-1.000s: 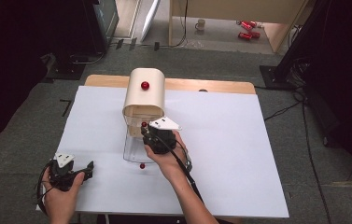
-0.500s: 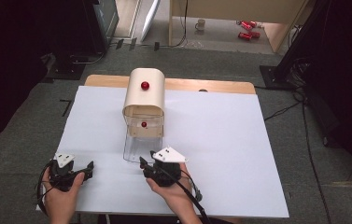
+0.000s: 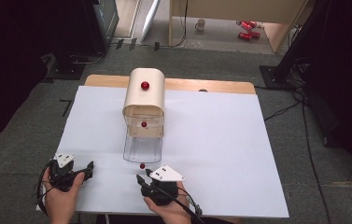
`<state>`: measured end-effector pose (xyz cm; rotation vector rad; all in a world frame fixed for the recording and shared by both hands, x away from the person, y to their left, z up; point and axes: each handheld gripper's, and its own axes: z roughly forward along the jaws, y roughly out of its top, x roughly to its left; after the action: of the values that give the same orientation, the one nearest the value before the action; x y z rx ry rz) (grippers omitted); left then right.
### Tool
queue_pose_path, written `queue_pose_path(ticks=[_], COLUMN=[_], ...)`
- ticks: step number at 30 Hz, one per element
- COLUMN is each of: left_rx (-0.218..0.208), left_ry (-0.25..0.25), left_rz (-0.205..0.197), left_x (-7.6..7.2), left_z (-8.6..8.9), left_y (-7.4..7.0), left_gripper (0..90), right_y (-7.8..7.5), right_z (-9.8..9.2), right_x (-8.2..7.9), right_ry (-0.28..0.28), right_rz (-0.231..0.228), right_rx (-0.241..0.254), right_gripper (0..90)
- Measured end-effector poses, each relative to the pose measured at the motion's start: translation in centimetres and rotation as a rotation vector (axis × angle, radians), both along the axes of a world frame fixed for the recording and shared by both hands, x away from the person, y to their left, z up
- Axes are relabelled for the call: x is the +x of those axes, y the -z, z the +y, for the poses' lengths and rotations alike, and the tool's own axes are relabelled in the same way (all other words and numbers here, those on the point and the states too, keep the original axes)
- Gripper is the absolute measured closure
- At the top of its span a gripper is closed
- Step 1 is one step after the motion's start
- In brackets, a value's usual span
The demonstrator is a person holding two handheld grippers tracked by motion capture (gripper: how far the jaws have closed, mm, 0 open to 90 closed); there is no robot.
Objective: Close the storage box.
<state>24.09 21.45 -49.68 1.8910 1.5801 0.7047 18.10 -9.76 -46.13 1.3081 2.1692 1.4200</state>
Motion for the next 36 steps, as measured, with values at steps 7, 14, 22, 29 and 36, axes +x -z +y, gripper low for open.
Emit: queue_pose_path(ticks=[7, 14, 22, 29, 36], left_rx=[0.000, 0.000, 0.000, 0.000, 0.000], left_ry=[0.000, 0.000, 0.000, 0.000, 0.000], left_rz=[0.000, 0.001, 0.001, 0.001, 0.001], left_x=[0.0, 0.0, 0.0, 0.0, 0.0], left_z=[0.0, 0.0, 0.0, 0.0, 0.0], left_y=[0.0, 0.0, 0.0, 0.0, 0.0], left_gripper=[12.9, 12.9, 12.9, 12.9, 12.9], right_y=[1.5, 2.4, 3.2, 3.6, 3.6], right_z=[0.8, 1.2, 1.3, 1.6, 2.1], right_x=[0.3, 1.5, 2.7, 3.1, 3.3], right_ry=[0.004, 0.033, 0.073, 0.086, 0.143], right_rz=[0.016, 0.028, 0.051, 0.068, 0.092], right_rx=[-0.023, -0.041, -0.056, -0.054, -0.042], right_gripper=[65.9, 68.4, 69.4, 68.9, 74.5])
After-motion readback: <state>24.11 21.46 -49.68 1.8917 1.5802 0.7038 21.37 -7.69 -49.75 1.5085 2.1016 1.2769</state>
